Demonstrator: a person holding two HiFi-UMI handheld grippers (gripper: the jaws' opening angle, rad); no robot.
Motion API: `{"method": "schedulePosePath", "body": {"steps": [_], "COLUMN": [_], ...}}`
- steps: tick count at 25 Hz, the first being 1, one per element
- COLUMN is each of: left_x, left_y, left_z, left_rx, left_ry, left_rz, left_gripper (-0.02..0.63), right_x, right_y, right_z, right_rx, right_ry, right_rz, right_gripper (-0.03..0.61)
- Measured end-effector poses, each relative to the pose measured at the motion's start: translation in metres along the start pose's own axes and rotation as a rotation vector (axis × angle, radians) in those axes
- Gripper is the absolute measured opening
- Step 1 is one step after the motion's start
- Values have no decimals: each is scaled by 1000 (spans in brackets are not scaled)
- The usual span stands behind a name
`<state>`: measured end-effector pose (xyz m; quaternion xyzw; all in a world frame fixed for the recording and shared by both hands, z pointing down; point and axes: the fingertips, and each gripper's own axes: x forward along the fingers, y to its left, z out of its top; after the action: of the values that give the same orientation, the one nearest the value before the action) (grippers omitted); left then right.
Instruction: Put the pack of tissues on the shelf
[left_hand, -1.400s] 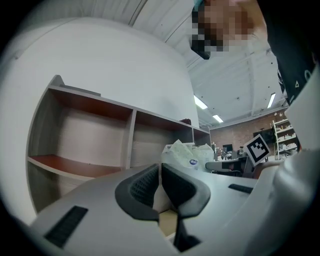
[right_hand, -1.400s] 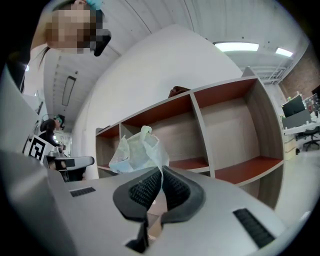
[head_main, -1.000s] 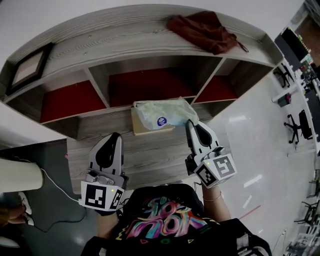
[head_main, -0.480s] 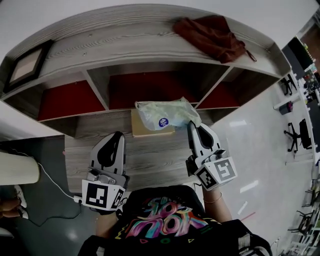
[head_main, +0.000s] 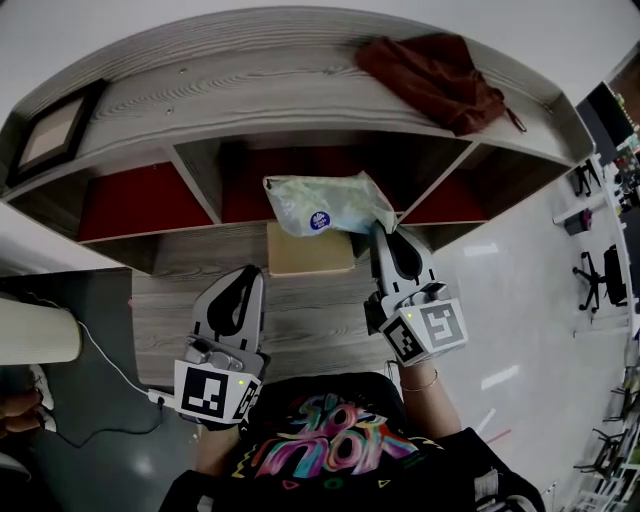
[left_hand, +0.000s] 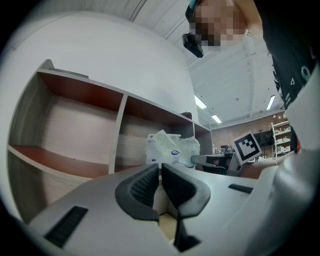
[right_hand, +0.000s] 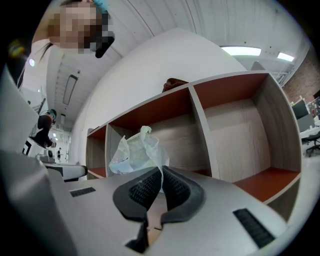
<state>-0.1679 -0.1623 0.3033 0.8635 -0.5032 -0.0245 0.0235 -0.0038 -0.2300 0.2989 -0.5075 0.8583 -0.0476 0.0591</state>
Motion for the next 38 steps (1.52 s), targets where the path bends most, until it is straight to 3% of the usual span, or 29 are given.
{"method": "schedulePosePath", "body": {"steps": [14, 38], "left_x": [1, -2], "left_y": [-9, -9], "left_z": [-4, -4], "left_rx": [-12, -5], "left_ry": [2, 3], "left_rz": [-13, -9], "left_gripper": [37, 37], "right_x": [29, 55], "right_y": [-18, -20], "right_z": [-8, -27], "right_rx": [14, -93], "right_ry": [-8, 47], "right_rz": [-78, -116], "right_gripper": [18, 18]}}
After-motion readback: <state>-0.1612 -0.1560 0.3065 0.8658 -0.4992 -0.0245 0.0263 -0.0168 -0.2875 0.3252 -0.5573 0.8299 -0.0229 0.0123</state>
